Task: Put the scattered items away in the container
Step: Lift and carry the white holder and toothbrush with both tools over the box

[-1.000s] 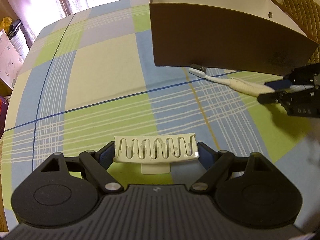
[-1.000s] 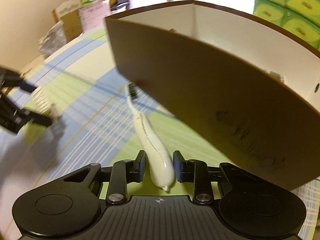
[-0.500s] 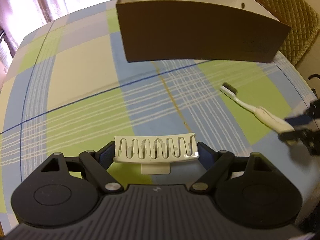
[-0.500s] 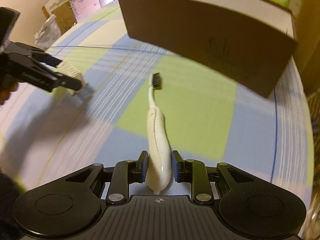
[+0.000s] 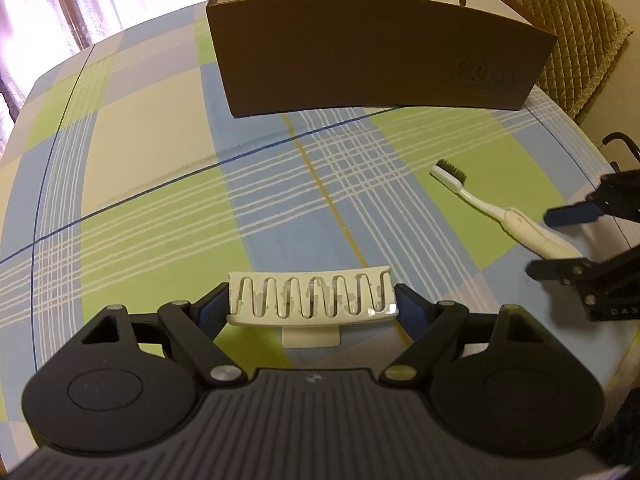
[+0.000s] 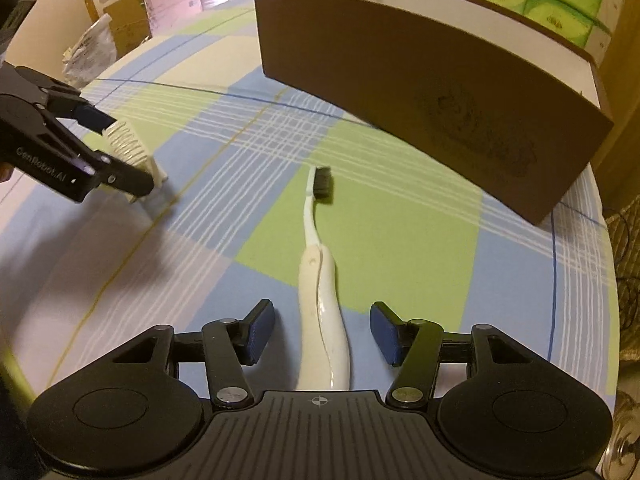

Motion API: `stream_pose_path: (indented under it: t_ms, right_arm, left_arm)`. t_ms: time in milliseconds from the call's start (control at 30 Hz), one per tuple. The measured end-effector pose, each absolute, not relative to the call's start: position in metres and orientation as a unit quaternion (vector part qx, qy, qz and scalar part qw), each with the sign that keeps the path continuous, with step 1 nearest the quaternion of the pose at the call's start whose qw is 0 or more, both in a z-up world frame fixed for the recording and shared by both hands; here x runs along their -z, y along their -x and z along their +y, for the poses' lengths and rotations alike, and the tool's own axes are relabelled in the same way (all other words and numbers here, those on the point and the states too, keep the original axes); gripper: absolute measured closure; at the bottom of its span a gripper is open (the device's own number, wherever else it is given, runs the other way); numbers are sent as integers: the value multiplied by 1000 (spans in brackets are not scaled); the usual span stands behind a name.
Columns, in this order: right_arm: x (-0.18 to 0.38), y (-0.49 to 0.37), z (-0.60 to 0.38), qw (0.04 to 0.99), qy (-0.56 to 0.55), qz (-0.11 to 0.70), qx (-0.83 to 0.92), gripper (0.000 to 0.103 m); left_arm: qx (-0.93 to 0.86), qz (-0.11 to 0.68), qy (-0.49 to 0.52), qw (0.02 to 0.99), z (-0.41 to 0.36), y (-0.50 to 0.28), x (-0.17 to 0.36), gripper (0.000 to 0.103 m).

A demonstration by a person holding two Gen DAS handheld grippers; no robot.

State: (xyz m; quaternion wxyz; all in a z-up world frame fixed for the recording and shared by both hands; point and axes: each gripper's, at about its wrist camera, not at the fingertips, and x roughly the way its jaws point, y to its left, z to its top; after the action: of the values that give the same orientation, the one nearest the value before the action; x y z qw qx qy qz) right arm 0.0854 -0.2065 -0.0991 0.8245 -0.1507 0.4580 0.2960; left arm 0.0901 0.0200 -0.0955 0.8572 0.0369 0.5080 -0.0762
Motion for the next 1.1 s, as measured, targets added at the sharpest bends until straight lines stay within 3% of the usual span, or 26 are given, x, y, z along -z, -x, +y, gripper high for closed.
stream_pose_path:
  t_ms: [33, 100, 533, 1100]
  right_arm:
    - [99, -85, -205, 825, 153, 454, -298, 65]
    - [98, -81, -201, 824, 165, 447, -307, 80]
    - [83, -70, -214, 818, 66, 490, -294, 80]
    - [39, -73, -232, 837, -7, 465, -290, 80]
  left_arm:
    - [77, 508, -36, 857, 19, -89, 96, 21]
    - [80, 507, -37, 858, 18, -88, 95, 21]
    - [111, 492, -43, 862, 11, -78, 87, 21]
    - [127, 462, -46, 877, 6, -78, 60, 21]
